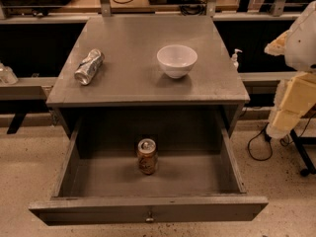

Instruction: Pick orange can from top drawer and place on counter

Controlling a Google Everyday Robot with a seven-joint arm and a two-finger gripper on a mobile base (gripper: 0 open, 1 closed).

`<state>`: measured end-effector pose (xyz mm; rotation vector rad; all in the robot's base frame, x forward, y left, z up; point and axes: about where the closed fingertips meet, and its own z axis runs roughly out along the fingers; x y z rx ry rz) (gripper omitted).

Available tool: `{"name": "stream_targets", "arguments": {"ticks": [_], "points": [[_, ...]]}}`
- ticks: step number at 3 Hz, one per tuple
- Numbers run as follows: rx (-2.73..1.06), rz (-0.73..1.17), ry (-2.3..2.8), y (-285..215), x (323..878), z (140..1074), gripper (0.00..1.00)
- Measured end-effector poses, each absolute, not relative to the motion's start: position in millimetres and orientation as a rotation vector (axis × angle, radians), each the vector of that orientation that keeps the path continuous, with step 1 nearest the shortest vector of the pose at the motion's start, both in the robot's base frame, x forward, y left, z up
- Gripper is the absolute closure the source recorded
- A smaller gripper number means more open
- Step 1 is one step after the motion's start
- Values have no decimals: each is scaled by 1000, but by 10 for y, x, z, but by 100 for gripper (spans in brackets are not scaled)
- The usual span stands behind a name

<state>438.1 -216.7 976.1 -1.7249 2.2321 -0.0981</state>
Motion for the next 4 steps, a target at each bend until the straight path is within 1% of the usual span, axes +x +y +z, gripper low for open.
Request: {"name": "stream_targets", "arguments": {"ticks": [1,2,3,4], "points": [[-1710,-103,2219,-2148,4398,9773,0],[-1623,-37,2190,-1882,4208,9693,0],[-1543,90,2133,-1388,3909,9375,0],[-1493,153,2133,-1206,3858,9065,0]]}}
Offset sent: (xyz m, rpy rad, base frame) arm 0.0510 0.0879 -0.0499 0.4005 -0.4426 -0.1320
